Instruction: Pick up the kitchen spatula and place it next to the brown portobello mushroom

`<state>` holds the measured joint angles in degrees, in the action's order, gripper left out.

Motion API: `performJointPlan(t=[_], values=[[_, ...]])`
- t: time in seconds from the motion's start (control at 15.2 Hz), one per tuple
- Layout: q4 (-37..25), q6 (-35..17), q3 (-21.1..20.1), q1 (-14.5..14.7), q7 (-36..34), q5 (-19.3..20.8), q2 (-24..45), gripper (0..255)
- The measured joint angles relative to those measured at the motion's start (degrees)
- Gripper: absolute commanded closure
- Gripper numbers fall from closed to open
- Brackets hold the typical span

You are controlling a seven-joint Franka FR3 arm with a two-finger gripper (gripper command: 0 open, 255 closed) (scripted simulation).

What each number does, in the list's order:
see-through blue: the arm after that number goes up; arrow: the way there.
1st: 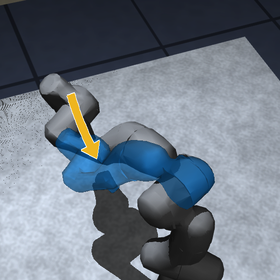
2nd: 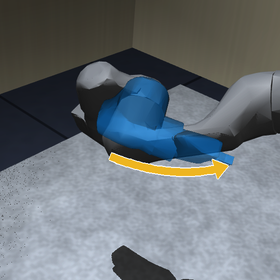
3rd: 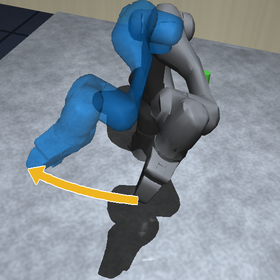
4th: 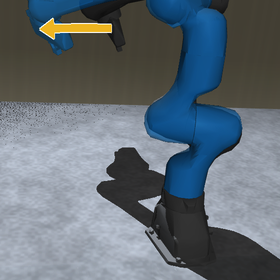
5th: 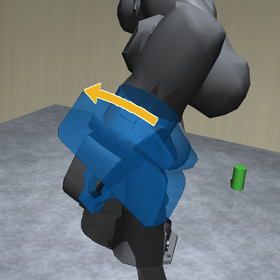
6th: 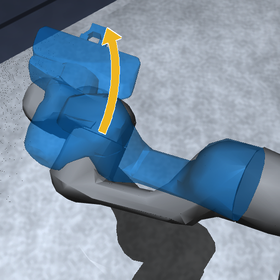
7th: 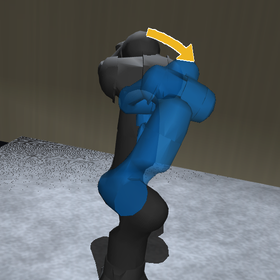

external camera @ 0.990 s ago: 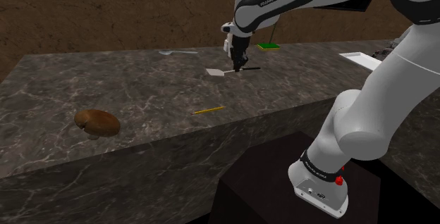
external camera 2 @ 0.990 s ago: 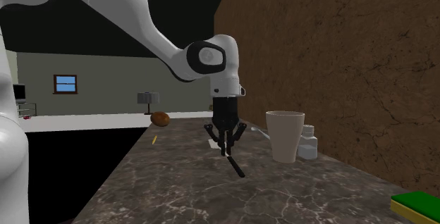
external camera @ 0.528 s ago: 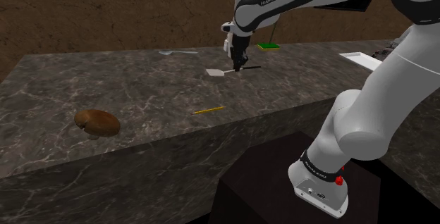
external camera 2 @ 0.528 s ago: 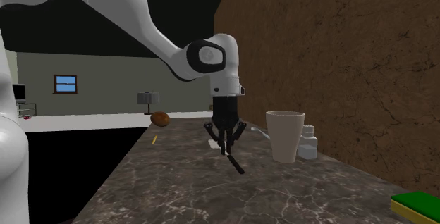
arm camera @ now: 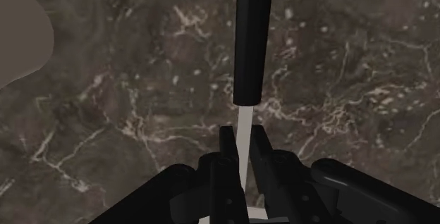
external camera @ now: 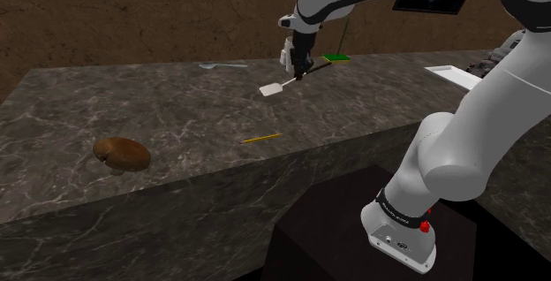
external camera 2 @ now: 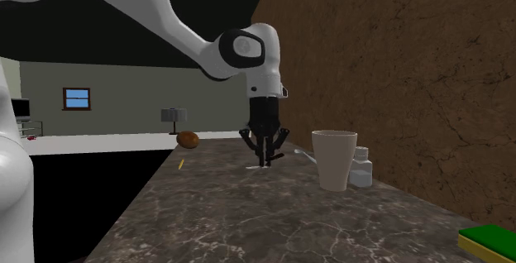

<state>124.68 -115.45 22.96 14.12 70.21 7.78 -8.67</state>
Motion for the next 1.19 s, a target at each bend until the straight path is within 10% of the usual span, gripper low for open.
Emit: performJointPlan(t=[1.19], values=[[-11.47,13.84,-0.96,0.33,0.30,0.17,-2.49,255]])
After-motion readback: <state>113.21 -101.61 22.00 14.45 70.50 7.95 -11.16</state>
